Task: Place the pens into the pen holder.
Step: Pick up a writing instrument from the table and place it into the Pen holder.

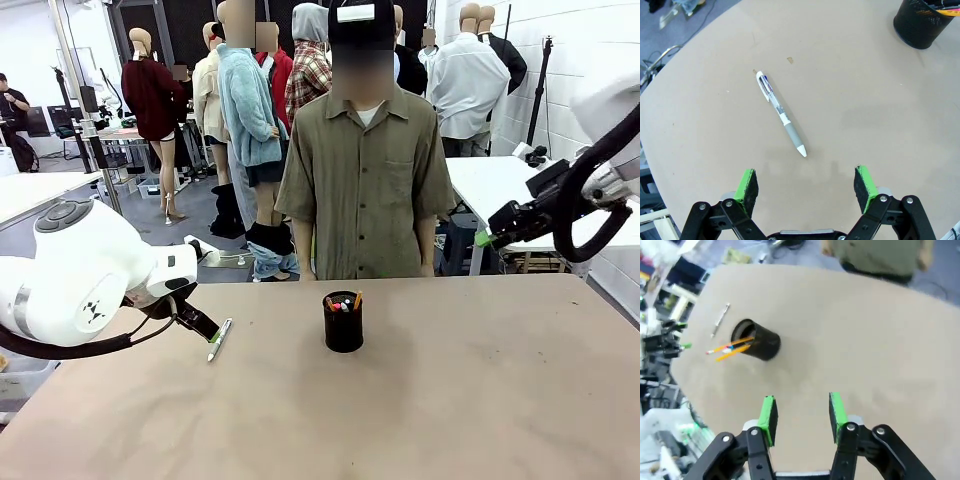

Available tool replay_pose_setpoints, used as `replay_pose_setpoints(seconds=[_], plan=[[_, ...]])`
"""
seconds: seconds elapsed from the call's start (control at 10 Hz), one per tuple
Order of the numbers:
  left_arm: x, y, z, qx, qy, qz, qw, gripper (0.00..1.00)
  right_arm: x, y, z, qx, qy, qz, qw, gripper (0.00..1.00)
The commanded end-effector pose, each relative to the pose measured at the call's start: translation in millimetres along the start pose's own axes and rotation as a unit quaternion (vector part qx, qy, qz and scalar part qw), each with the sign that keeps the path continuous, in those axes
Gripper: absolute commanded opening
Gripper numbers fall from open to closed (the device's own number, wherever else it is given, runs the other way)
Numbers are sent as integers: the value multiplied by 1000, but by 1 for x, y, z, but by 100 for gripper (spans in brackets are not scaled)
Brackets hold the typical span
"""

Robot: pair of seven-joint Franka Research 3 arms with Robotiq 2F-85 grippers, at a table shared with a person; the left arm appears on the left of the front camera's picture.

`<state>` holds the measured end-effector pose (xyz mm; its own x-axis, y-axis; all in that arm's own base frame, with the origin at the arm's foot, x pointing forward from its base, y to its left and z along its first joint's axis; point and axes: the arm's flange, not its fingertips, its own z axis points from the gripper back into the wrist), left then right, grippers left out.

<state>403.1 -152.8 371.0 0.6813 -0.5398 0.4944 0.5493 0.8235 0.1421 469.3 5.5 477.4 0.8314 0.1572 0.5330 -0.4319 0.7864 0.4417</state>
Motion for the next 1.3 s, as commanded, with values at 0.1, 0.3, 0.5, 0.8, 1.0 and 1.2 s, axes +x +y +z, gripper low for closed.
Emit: replay_pose_setpoints(seconds=[0.1, 0.3, 0.5, 0.8, 1.0, 1.2], plan=[[-1, 1, 1, -1, -1, 2, 1000, 100, 18, 22, 7, -58, 126, -95, 986, 53], [-1, 1, 1, -1, -1, 2, 1000, 100, 21, 26, 10, -94, 200, -131, 967, 53], [-1, 1, 1, -1, -1, 2, 1000, 100, 20, 22, 5, -108, 261, -147, 948, 53], [26, -2, -6, -2, 27, 50, 998, 100, 6, 24, 7, -108, 227, -140, 958, 53], [61, -6, -32, 46, 79, 98, 991, 100, 6, 24, 7, -108, 227, -140, 958, 53], [85, -4, -57, 40, 94, 142, 985, 100, 6, 24, 7, -108, 227, -140, 958, 53]])
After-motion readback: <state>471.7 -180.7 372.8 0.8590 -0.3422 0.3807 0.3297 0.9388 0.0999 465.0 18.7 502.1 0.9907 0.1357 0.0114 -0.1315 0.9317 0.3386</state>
